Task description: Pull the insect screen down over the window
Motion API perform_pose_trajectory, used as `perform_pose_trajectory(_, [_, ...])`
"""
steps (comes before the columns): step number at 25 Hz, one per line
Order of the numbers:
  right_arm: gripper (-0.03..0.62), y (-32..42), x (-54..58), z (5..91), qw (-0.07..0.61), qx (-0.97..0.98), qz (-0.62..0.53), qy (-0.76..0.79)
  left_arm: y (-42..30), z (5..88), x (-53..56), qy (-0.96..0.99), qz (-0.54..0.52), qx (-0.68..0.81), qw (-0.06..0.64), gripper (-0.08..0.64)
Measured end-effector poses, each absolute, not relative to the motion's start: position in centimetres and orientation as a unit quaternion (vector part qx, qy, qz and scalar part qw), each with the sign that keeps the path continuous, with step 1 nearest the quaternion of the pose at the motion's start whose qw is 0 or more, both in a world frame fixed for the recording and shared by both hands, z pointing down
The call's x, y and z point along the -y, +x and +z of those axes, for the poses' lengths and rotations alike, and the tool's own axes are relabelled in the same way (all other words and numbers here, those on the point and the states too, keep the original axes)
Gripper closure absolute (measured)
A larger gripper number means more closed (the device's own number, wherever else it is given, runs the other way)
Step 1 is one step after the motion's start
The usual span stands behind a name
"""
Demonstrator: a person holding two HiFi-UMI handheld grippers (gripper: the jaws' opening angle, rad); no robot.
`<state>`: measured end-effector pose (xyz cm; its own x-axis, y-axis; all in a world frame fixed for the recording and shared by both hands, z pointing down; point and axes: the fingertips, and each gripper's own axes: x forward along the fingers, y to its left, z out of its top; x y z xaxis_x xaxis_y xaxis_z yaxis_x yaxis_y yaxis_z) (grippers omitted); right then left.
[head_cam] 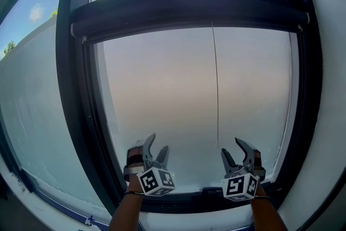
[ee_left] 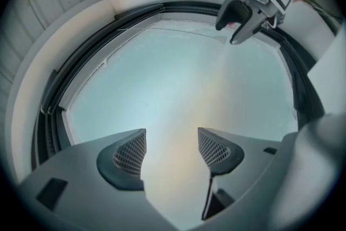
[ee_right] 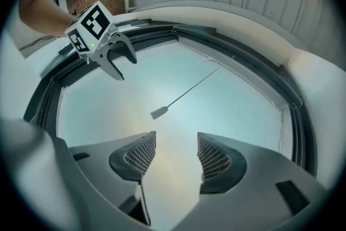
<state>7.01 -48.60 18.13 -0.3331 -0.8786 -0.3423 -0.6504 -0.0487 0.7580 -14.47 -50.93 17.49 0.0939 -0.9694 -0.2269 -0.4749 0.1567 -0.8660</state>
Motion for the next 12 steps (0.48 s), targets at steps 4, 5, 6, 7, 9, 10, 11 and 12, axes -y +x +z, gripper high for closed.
perform_pose_trajectory(4, [0.357, 7.5, 48.8, 15.3, 0.162, 0.643, -0.5, 0.557, -14.6, 13.9, 50.9, -0.539, -0.308, -0.612, 0.49, 0.265])
perform_pose_trajectory(5, [0.357, 7.7, 48.8, 14.4, 0.168, 0.635, -0.511, 0.555, -14.6, 12.7, 50.8, -0.526, -0.313, -0.611, 0.502, 0.265])
perform_pose_trajectory(6, [0.357, 7.8, 48.9, 13.4, 0.174, 0.626, -0.521, 0.554, -14.5, 11.5, 50.8, -0.514, -0.317, -0.611, 0.512, 0.265])
perform_pose_trajectory(7, [0.357, 7.9, 49.0, 12.4, 0.18, 0.617, -0.531, 0.552, -14.6, 10.4, 50.7, -0.504, -0.321, -0.611, 0.519, 0.265])
perform_pose_trajectory(9, [0.345, 8.0, 49.3, 10.2, 0.193, 0.596, -0.552, 0.551, -14.8, 8.1, 50.6, -0.485, -0.329, -0.613, 0.53, 0.265])
perform_pose_trajectory(10, [0.345, 8.0, 49.2, 8.9, 0.197, 0.585, -0.562, 0.551, -14.8, 6.9, 50.5, -0.48, -0.33, -0.613, 0.533, 0.265])
perform_pose_trajectory(11, [0.344, 8.1, 49.2, 7.5, 0.197, 0.576, -0.571, 0.551, -14.8, 5.7, 50.4, -0.482, -0.328, -0.612, 0.534, 0.265])
perform_pose_trajectory(12, [0.344, 8.1, 49.0, 6.1, 0.196, 0.568, -0.578, 0.552, -14.7, 4.5, 50.2, -0.49, -0.323, -0.611, 0.532, 0.265])
